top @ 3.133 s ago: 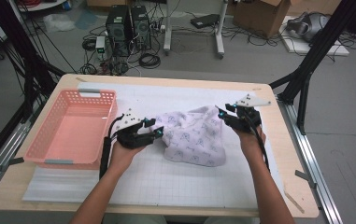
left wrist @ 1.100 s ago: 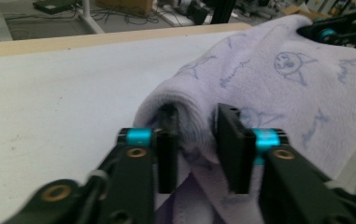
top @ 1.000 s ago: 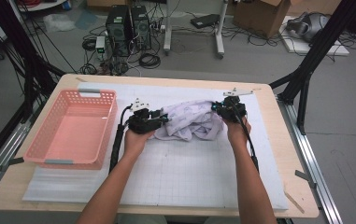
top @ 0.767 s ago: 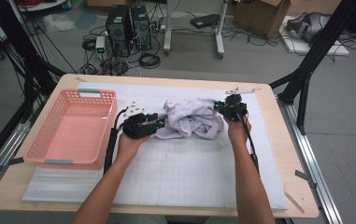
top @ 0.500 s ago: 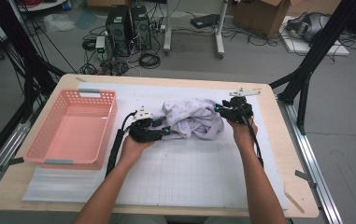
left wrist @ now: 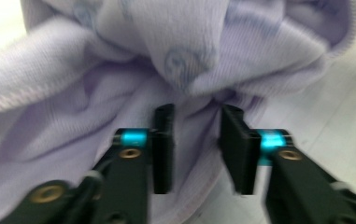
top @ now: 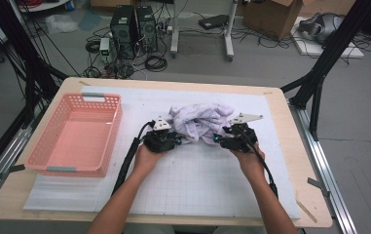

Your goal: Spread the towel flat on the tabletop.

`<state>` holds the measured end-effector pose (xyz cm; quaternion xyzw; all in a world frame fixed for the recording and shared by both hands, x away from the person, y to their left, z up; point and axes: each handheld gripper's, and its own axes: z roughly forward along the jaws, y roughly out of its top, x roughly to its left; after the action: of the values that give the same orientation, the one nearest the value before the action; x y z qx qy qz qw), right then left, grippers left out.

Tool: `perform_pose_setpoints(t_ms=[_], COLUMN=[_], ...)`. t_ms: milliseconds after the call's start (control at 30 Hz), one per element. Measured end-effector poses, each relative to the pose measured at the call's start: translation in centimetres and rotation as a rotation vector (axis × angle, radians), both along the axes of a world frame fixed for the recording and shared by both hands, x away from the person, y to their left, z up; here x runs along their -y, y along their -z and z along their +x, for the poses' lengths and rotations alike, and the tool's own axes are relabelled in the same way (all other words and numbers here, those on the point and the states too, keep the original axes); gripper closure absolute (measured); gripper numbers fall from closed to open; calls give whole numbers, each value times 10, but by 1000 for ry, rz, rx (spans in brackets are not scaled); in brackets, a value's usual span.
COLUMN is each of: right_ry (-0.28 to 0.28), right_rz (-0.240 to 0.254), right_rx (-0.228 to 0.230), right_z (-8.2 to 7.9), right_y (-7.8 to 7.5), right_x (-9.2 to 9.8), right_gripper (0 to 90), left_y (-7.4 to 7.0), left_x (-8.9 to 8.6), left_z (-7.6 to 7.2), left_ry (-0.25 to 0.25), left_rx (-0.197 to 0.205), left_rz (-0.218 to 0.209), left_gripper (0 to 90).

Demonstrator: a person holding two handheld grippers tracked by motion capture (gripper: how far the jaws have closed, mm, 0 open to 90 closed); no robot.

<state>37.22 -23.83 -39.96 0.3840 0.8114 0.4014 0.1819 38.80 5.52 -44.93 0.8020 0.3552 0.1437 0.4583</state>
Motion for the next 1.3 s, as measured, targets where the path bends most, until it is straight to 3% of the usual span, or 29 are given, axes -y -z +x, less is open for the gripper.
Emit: perform_pose_setpoints(t_ms=[33,100,167,267,333,500,533,600,700,767,900,933,967,1033,1067,1167,1300], right_ry=[2,11,7,-6,4,8,7,1,18,28,40,45,48,60,70,100,127], right_rz=[-15,-20,-17,-4,16,61,66,80,105,110,130,130,124,117,111,113,94], right_rx=[8,-18,-58,-56,-7,33,42,69,83,75,66,67,69,64,65,67,85], right_z=[1,5,8,6,-1,-21,-27,-38,-49,-50,-47,-46,-45,-41,-40,-37,-36], right_y=[3,10,15,13,8,-2,-5,-9,-11,-8,-2,-1,-1,1,2,2,0], right_x=[-4,-8,-6,1,8,28,31,39,50,55,55,54,54,57,59,67,74], right_gripper=[536,671,834,860,864,870,870,871,870,870,870,869,870,870,870,870,872], left_y=[0,-1,-3,-12,-18,-23,-23,-22,-21,-19,-14,-14,-13,-13,-14,-20,-35], left_x=[0,-1,-2,-9,-14,-25,-25,-24,-14,-4,24,29,34,38,39,31,7], left_z=[0,-1,-2,-9,-17,-29,-30,-29,-30,-30,-29,-28,-27,-26,-26,-27,-30], left_ry=[-6,-12,8,25,15,10,5,5,43,66,85,70,54,23,4,-3,-22], left_rx=[3,10,10,31,62,91,88,63,38,21,23,25,27,35,52,70,98], left_rz=[3,13,19,6,-44,-74,-83,-108,-165,-185,-155,-142,-123,-99,-82,-87,-145], left_gripper=[780,887,896,897,897,893,850,674,517,466,443,459,535,780,844,860,860])
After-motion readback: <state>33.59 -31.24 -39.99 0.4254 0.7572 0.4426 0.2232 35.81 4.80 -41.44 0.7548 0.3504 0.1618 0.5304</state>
